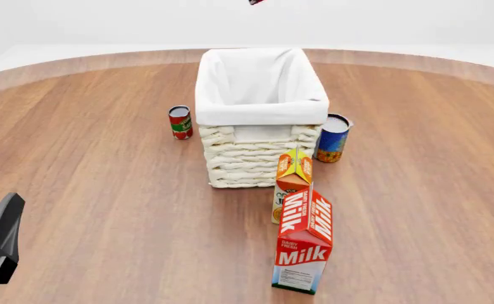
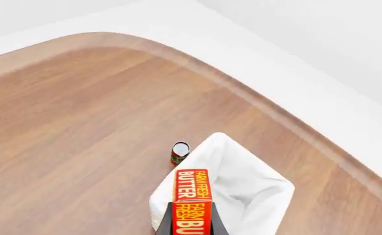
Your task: Pick up the butter and put it in the basket.
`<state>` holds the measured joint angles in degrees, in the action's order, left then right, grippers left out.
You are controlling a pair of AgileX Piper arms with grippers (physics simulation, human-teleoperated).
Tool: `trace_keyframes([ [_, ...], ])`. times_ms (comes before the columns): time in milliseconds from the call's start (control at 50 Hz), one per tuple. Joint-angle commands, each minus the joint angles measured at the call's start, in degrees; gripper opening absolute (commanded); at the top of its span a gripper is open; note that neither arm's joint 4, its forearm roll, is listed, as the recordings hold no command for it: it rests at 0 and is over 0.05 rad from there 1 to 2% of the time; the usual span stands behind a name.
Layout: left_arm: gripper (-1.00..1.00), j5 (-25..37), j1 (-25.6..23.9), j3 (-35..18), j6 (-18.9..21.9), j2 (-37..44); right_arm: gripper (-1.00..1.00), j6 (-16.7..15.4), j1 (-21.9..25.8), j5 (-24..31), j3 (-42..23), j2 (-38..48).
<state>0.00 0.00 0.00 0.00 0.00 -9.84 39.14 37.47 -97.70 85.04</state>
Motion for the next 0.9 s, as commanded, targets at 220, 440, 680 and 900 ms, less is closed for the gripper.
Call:
trace_keyframes([
  [220, 1.00, 0.00, 0.00, 0.00, 0.00, 0.00, -1.00, 5.64, -1.72, 8.06, -10.82, 12.55],
  [440, 1.00, 0.00, 0.00, 0.00, 0.00, 0.00, -1.00, 6.68, -2.26, 7.35, -10.22, 13.75],
  [680, 1.00, 0.00, 0.00, 0.00, 0.00, 0.00, -1.00, 7.37, -2.90, 5.40, -9.55, 14.86],
  [900, 1.00, 0.00, 0.00, 0.00, 0.00, 0.00, -1.00, 8.23, -3.85, 3.49, -9.99, 16.48],
])
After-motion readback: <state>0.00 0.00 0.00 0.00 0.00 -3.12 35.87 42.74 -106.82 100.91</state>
